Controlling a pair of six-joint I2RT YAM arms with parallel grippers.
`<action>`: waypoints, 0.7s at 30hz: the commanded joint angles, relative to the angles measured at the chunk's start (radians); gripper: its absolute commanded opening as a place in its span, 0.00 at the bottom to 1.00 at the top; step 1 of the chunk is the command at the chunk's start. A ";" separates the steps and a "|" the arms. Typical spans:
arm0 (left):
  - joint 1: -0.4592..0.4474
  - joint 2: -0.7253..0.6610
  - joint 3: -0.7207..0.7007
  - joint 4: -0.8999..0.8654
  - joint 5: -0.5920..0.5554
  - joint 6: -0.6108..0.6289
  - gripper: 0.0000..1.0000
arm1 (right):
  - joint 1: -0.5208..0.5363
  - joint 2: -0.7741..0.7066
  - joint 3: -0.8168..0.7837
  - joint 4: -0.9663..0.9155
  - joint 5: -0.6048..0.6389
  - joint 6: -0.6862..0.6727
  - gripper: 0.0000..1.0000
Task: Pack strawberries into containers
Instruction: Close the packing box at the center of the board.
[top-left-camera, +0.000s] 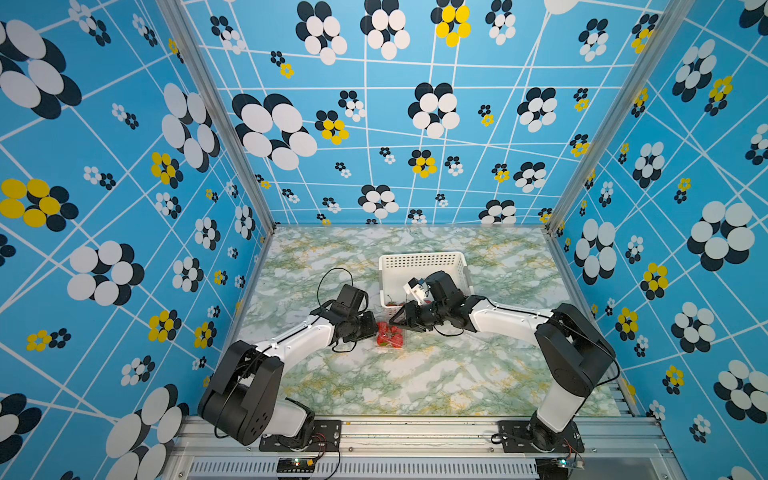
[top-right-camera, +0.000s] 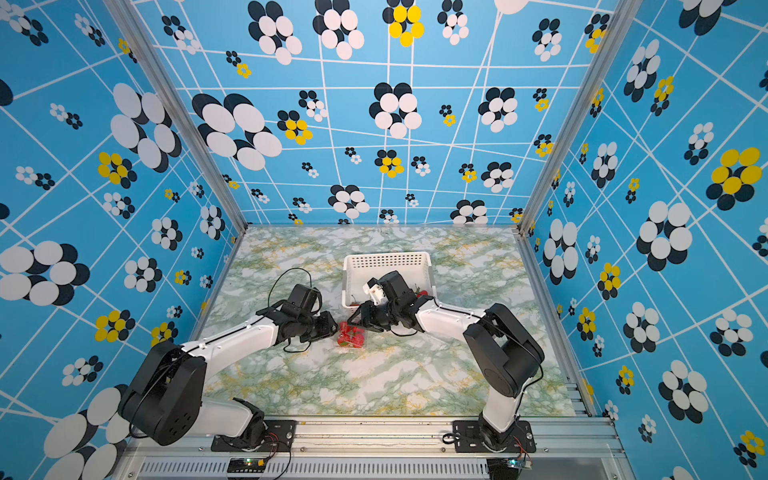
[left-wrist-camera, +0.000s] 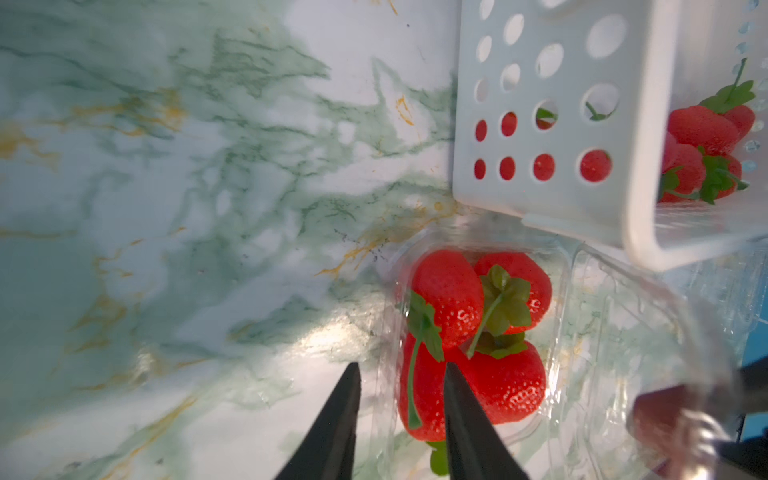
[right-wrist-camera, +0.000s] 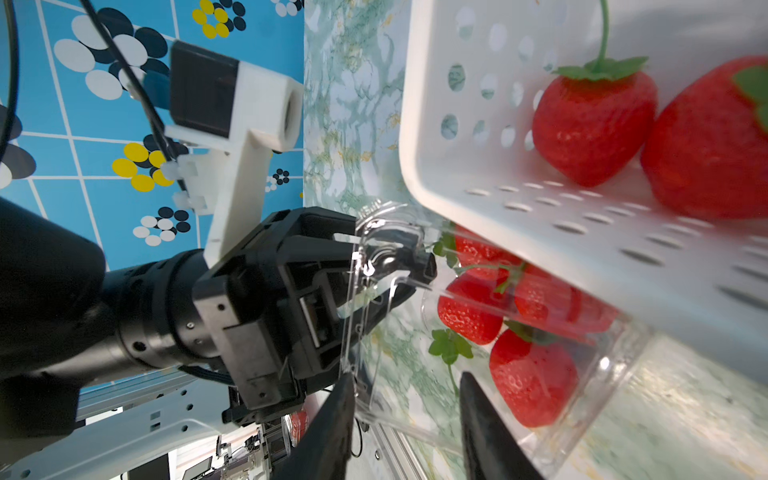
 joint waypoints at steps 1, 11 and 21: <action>0.016 -0.039 -0.018 -0.006 0.003 -0.002 0.35 | 0.015 0.024 0.038 0.005 -0.025 0.003 0.42; 0.050 -0.102 -0.040 -0.029 -0.017 -0.002 0.35 | 0.020 0.042 0.059 -0.003 -0.026 -0.002 0.41; 0.065 -0.066 -0.041 -0.012 -0.018 -0.004 0.32 | 0.026 0.063 0.080 -0.017 -0.029 -0.007 0.38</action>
